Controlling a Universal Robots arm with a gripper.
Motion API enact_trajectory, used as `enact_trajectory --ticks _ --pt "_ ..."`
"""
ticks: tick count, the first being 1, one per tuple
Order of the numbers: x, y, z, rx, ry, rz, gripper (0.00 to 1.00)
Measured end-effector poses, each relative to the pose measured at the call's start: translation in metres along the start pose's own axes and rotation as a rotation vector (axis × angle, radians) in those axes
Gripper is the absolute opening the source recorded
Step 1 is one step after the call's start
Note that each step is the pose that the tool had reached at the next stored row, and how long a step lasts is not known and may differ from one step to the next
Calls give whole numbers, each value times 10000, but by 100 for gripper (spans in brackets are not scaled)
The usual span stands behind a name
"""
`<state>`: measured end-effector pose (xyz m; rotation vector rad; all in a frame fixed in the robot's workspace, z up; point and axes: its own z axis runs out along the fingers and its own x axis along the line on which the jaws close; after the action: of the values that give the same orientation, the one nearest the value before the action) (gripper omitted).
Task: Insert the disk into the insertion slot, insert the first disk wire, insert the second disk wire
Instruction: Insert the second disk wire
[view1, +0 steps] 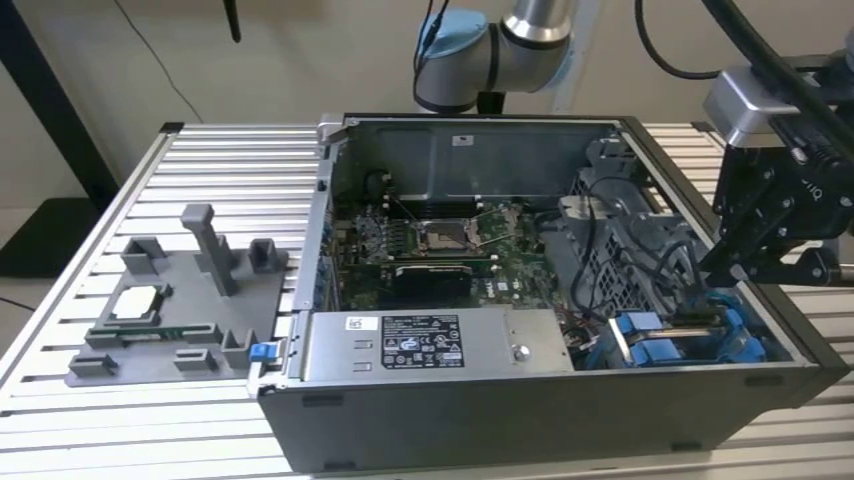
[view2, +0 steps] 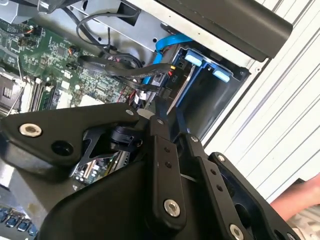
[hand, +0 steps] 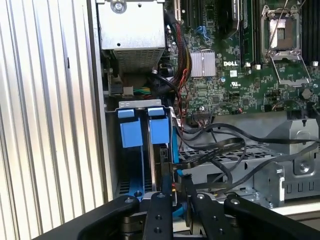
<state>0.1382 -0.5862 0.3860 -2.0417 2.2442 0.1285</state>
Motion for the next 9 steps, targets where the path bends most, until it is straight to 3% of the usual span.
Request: enact_trajectory --ticks 9 --pt "0 0 0 0 1 0 100"
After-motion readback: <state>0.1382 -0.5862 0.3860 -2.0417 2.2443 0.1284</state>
